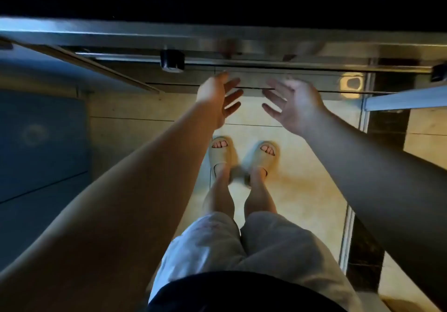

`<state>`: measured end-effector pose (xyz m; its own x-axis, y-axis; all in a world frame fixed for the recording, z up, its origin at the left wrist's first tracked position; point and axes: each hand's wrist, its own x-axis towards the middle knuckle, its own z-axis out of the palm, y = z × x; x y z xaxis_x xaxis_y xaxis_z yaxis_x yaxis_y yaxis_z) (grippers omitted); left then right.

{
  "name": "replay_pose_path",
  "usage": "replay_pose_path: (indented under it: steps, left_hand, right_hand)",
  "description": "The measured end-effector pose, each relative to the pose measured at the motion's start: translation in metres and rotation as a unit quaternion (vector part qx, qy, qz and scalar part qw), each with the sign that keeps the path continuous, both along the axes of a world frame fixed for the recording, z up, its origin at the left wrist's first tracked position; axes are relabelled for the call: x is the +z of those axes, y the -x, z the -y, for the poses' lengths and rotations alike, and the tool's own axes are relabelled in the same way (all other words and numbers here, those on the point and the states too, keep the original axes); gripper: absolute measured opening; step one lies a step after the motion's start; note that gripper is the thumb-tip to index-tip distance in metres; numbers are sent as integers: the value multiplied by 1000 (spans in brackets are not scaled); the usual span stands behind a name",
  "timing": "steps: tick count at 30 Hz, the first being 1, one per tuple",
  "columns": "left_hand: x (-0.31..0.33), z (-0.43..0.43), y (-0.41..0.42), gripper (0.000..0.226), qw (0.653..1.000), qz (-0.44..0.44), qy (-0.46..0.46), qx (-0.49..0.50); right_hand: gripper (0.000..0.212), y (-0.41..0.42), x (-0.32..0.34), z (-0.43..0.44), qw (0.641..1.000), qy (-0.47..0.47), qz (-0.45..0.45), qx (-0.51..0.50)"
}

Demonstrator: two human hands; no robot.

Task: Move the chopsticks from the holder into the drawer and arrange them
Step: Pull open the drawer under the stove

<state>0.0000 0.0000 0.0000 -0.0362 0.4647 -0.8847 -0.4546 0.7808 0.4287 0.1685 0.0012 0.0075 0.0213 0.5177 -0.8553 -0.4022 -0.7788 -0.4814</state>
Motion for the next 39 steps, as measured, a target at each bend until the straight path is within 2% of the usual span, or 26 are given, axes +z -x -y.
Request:
replay_pose_path:
  steps: [6, 11, 13, 17, 21, 26, 28, 33, 39]
  left_hand:
    - [-7, -18, -1, 23, 997, 50, -18, 56]
    - [-1, -17, 2, 26, 980, 133, -15, 148]
    - [4, -18, 1, 25, 984, 122, -8, 132]
    - [14, -24, 0, 23, 998, 44, -2, 49]
    - [25, -23, 2, 14, 998, 56, -1, 28]
    - [32, -23, 8, 18, 998, 55, 14, -3]
    - [34, -18, 7, 25, 999, 40, 31, -8]
    - [37, 19, 0, 25, 998, 13, 62, 12]
    - [38, 66, 2, 26, 995, 18, 102, 6]
  right_hand:
    - [35, -8, -2, -31, 989, -7, -90, -116]
    - [30, -12, 2, -31, 970, 0, -136, -200]
    - [30, -15, 5, -29, 971, -1, -139, -194]
    - [42, -18, 15, -29, 983, 2, -112, -146]
    - [52, -19, 28, -29, 992, 8, -79, -101]
    - [38, -22, 34, -29, 992, 29, -83, -86]
    - [33, -21, 35, -22, 993, 37, -81, -73]
    - [65, -22, 35, 9, 992, 65, -91, -66]
    - [57, -24, 35, 56, 990, 106, -78, -43]
